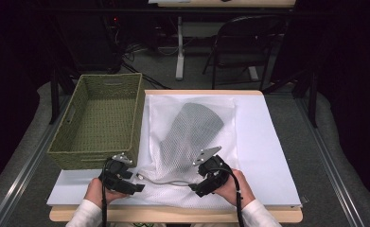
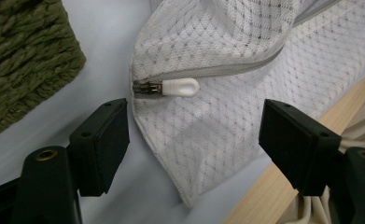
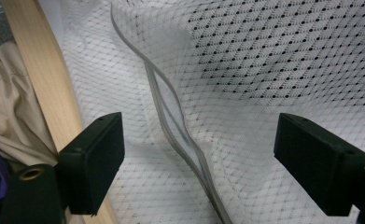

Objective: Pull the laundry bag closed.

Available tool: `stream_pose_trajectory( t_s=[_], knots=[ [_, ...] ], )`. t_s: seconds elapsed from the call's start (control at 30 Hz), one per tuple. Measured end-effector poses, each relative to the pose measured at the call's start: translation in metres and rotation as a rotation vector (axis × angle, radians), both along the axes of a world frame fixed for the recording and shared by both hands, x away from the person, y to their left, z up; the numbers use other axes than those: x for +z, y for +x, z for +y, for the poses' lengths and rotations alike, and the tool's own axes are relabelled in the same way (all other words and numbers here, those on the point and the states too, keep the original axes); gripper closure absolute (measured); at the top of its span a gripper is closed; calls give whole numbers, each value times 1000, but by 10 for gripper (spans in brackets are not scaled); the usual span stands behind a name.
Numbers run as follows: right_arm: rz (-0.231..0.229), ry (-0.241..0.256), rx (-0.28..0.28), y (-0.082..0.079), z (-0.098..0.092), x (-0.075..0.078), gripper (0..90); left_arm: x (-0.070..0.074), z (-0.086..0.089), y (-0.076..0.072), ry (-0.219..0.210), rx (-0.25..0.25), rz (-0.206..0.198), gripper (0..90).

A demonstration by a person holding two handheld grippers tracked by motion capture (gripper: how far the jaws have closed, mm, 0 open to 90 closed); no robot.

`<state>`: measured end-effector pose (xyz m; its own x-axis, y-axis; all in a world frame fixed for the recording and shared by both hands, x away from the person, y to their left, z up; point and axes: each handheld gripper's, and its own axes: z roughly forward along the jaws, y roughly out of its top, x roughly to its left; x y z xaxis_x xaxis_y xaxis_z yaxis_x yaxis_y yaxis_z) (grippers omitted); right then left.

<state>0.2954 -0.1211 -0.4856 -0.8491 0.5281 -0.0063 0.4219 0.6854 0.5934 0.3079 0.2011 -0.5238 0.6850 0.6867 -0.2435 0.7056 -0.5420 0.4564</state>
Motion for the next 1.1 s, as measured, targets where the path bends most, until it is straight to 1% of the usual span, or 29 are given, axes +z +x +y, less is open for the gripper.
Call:
stream_pose_trajectory(
  t_s=[0.13,0.27,0.33,0.37,0.4,0.43,0.47,0.5,0.53,0.6,0.63,0.7,0.73,0.77,0.83,0.93,1.0,1.03,1.07,1.1],
  knots=[
    [-2,8,8,-1,0,0,184,-1,-1,-1,21,9,10,278],
    [-12,9,10,-2,3,1,204,-4,2,-3,32,25,25,322],
    [-11,7,17,-1,5,1,209,-5,1,-4,51,20,15,363],
    [-6,10,16,-1,6,1,212,-7,0,-4,74,11,1,393],
    [-3,16,23,0,7,0,210,-8,0,-4,82,25,5,394],
    [3,30,27,1,8,0,211,-10,0,-2,76,25,2,398],
    [7,46,30,1,9,0,213,-10,1,-2,55,27,2,419],
    [7,50,34,1,10,0,214,-11,1,-1,48,39,4,443],
    [4,47,41,0,11,0,216,-11,1,0,50,46,-2,444],
    [2,47,47,0,13,0,233,-12,1,1,53,43,-9,478],
    [5,51,48,0,14,0,242,-13,1,1,55,50,-12,478],
    [13,66,60,0,14,0,259,-13,-1,1,58,42,-29,507],
    [19,72,56,0,15,0,267,-13,-2,1,65,41,-36,506],
    [22,77,55,0,16,0,274,-13,-3,1,73,30,-39,523],
    [26,87,63,0,17,-1,286,-13,-5,0,85,33,-52,555],
    [28,86,69,-1,18,-1,312,-14,-7,-1,98,35,-74,630],
    [37,93,74,0,20,-2,334,-14,-7,-1,111,21,-96,682],
    [41,91,75,0,21,-2,346,-14,-8,-1,120,16,-101,709],
    [47,90,71,-1,22,-2,366,-14,-8,-1,117,16,-108,732],
    [42,86,74,-1,23,-3,395,-14,-8,-1,96,7,-90,762]
  ],
)
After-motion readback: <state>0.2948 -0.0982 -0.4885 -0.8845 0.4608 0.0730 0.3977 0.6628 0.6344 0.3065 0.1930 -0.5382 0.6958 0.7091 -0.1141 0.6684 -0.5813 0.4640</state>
